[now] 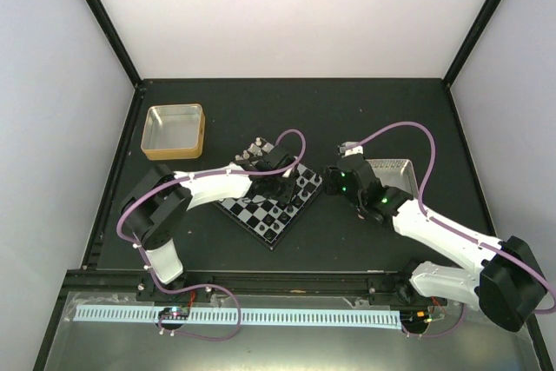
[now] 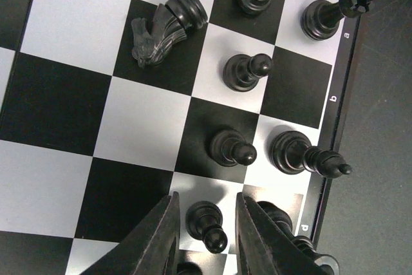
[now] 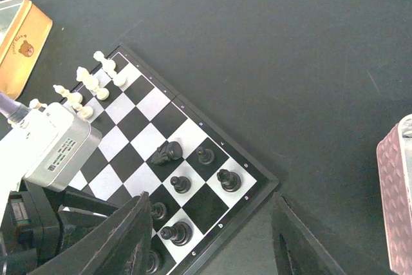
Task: Set up the chess pieces on the board
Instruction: Place the chess piece on the chessboard.
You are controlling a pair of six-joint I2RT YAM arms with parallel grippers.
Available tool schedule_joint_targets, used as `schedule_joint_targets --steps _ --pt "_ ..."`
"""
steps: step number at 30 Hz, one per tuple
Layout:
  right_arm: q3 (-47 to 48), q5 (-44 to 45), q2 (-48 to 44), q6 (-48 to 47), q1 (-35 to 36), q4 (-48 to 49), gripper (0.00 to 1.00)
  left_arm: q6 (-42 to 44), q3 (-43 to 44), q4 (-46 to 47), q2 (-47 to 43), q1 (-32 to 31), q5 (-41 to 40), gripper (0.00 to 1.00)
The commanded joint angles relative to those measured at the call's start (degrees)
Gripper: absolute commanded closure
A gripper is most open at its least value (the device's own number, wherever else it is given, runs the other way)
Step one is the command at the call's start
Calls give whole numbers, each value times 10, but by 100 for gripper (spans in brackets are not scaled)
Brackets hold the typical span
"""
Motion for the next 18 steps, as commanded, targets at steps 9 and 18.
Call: schedule_joint_targets --steps 9,18 --pt "13 -33 6 3 -2 -4 47 5 7 -2 -80 11 10 68" --pt "92 -105 99 -25 -2 -46 47 -22 -69 41 -227 53 1 64"
